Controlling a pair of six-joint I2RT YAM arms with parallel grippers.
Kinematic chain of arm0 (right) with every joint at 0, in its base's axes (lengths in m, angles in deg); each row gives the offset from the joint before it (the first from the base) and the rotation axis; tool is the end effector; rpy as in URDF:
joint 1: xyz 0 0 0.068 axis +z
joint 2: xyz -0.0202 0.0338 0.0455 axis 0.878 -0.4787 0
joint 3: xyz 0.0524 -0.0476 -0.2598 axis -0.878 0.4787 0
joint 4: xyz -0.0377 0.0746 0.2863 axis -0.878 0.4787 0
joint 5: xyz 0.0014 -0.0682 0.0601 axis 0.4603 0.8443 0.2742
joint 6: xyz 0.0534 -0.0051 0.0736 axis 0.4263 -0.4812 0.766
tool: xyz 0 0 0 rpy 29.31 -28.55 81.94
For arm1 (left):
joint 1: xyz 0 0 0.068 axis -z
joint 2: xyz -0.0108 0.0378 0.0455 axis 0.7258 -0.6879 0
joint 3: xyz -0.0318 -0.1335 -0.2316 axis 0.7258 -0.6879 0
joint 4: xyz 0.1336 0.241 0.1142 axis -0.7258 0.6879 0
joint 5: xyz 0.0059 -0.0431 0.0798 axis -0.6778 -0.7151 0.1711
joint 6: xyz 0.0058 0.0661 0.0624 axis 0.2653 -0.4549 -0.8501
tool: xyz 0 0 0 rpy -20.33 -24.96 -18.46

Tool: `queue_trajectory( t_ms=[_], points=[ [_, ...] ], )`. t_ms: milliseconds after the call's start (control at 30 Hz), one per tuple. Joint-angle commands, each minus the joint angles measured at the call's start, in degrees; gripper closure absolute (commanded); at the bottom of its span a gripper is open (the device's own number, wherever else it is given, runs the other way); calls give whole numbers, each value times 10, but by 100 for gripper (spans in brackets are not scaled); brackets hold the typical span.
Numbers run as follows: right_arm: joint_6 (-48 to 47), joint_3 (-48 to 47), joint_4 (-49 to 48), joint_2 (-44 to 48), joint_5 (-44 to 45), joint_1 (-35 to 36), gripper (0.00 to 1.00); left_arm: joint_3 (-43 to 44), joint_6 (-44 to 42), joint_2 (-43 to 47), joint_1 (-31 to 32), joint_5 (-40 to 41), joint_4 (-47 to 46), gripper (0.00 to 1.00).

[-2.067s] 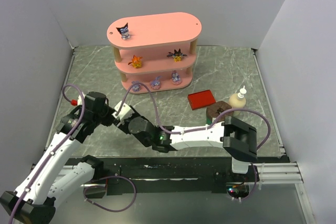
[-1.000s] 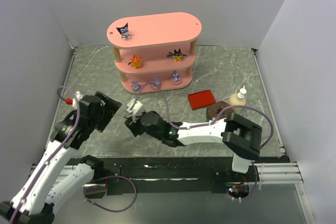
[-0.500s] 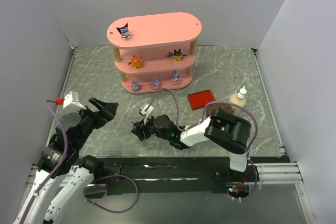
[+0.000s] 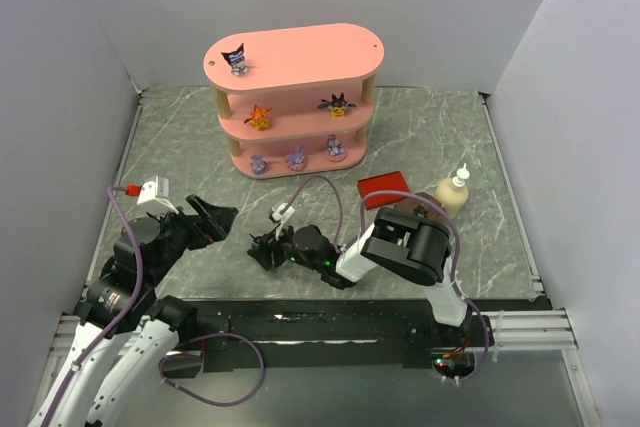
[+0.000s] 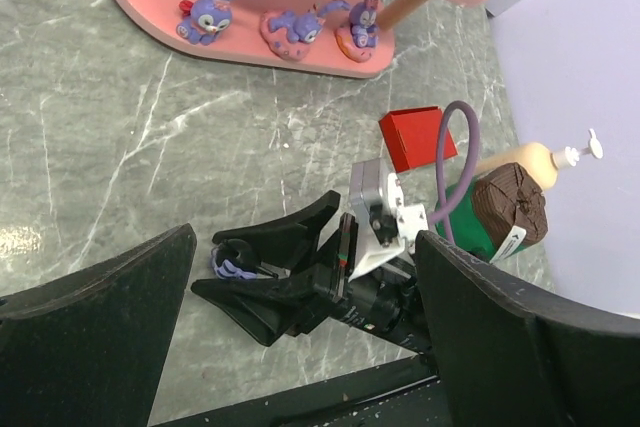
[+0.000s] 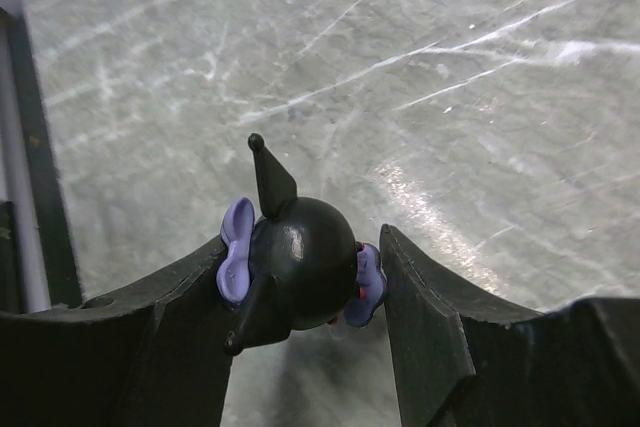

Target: Place and organize the plastic toys onto the shelf

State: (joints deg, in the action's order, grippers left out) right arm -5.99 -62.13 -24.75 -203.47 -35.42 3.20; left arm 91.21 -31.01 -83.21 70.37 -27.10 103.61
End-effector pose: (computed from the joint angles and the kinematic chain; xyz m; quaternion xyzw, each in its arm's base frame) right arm 0.1882 0.3905 0.0631 -0.3029 0.7077 0.4070 0.4917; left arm 0.1611 -0.0661 0.3128 -0.1372 0.7837 -0.3063 0.5226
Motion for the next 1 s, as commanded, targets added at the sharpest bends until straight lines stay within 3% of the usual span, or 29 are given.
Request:
queue_trajectory(
  t_ms=[0, 567, 800, 967],
  points=[
    [91, -16, -26, 2, -33, -10, 100, -2, -13, 1, 2, -12, -27, 4],
    [147, -38, -28, -52, -75, -18, 100, -13, -17, 5, 2, -25, -44, 4],
    [121, -23, -46, -58, -67, -18, 89, -14, -18, 1, 2, -28, -46, 4],
    [97, 5, -83, -36, -114, -18, 97, -18, -23, -12, 2, -65, -53, 4]
  ],
)
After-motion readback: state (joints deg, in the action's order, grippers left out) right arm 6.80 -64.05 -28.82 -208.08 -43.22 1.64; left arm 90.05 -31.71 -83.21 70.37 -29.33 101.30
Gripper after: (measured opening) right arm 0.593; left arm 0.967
